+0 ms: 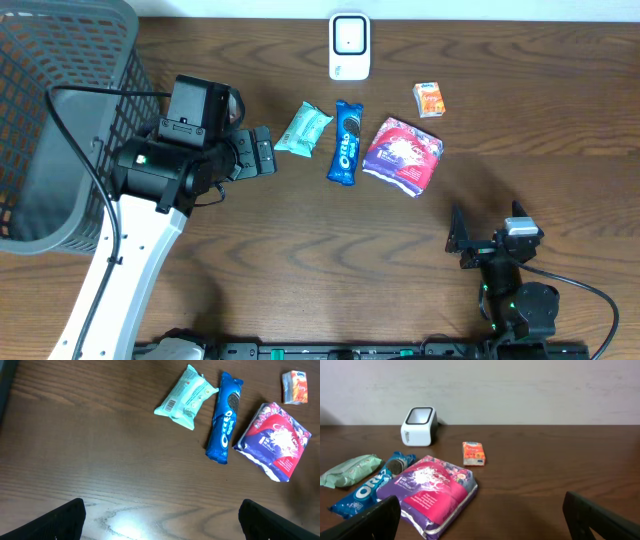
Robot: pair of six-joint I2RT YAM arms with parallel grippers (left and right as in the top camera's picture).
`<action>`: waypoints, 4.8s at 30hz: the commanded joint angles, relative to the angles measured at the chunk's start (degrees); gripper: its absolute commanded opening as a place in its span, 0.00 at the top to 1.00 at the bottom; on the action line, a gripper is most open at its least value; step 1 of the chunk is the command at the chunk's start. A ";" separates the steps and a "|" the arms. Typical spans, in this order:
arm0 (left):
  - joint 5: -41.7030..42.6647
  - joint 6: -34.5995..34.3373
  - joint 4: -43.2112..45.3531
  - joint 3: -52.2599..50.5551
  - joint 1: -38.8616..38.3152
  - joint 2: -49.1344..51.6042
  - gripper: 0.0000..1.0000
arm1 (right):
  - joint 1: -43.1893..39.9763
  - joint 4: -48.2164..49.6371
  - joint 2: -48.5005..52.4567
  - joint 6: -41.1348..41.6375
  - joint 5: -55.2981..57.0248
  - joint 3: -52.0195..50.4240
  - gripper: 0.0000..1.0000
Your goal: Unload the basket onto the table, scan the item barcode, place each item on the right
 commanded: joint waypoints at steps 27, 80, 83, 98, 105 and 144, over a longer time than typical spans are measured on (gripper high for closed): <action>-0.74 0.96 -0.28 0.15 0.31 0.44 0.02 | -0.48 29.07 -0.26 57.96 -34.16 -0.07 0.01; -0.74 0.96 -0.28 0.15 0.31 0.44 0.02 | -1.60 -36.33 92.28 19.78 -19.15 61.90 0.01; -0.74 0.96 -0.28 0.15 0.31 0.44 0.02 | -1.84 -35.34 93.98 18.10 -19.19 61.90 0.06; -0.74 0.96 -0.28 0.15 0.31 0.44 0.02 | -2.51 -27.50 106.22 18.71 -23.91 61.90 0.56; -0.74 0.96 -0.28 0.15 0.31 0.44 0.02 | -2.51 -27.54 107.43 16.96 -22.21 61.92 0.99; -0.76 0.96 -0.28 0.15 0.31 0.44 0.02 | 8.35 -40.37 106.38 27.30 75.89 63.21 0.99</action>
